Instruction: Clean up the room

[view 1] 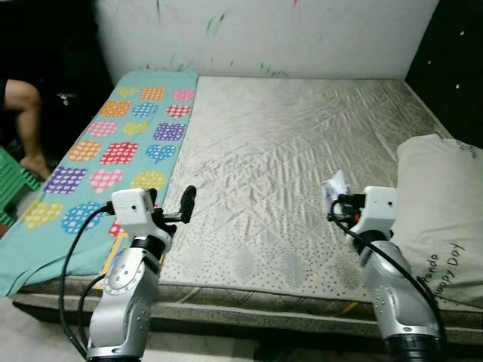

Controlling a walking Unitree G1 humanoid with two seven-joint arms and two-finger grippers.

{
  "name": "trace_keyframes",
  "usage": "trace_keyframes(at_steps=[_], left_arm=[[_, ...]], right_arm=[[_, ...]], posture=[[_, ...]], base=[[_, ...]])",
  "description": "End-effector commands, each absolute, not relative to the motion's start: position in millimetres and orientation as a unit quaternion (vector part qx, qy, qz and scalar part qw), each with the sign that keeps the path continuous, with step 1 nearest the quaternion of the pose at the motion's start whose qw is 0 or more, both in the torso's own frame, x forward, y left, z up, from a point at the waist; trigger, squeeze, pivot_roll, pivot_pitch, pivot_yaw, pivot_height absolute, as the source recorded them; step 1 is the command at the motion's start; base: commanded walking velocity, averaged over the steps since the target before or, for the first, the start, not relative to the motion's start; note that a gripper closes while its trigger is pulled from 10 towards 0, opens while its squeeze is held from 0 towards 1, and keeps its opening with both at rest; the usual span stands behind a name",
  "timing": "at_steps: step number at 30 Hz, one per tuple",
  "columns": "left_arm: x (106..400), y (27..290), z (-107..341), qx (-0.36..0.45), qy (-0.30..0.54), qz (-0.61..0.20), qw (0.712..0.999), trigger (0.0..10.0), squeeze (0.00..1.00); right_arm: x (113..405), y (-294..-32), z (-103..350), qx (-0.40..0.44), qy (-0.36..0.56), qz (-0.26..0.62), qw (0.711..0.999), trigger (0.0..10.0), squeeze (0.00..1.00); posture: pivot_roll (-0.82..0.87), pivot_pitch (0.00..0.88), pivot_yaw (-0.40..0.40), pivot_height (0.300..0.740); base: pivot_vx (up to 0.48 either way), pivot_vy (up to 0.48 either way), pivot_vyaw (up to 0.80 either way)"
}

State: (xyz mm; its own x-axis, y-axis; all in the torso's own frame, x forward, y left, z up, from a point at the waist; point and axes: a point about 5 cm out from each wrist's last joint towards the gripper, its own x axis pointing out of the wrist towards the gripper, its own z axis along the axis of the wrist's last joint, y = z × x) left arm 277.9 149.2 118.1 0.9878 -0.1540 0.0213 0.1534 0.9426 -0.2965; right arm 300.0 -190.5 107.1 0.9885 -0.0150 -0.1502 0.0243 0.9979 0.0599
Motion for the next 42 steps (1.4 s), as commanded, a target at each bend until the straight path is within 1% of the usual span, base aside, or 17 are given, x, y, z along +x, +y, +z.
trace_keyframes(at_steps=[1, 7, 21, 42], left_arm=[[277.3, 156.8, 117.7, -0.143, 0.001, -0.069, 0.987, 10.0, 0.0], [277.2, 156.0, 117.5, -0.143, 0.002, -0.07, 0.987, 10.0, 0.0], [273.6, 152.5, 123.5, -0.15, -0.02, -0.097, 0.984, 10.0, 0.0], [274.0, 151.7, 125.1, -0.15, -0.022, -0.109, 0.982, 10.0, 0.0]], right_arm=[[300.6, -181.9, 107.6, 0.037, 0.072, 0.004, 0.997, 10.0, 0.0], [299.7, -184.8, 105.8, 0.032, 0.075, 0.001, 0.997, 10.0, 0.0], [299.3, -184.4, 104.5, 0.027, 0.078, 0.004, 0.997, 10.0, 0.0], [299.8, -185.0, 104.0, 0.027, 0.078, -0.001, 0.997, 10.0, 0.0]], posture=[[-0.09, 0.005, 0.068, 0.74], [-0.09, 0.008, 0.068, 0.74], [-0.09, 0.015, 0.064, 0.74], [-0.09, 0.024, 0.071, 0.74]], base=[[0.0, 0.48, 0.0], [0.0, 0.474, 0.0], [0.0, 0.0, 0.0], [0.282, 0.0, 0.0]])
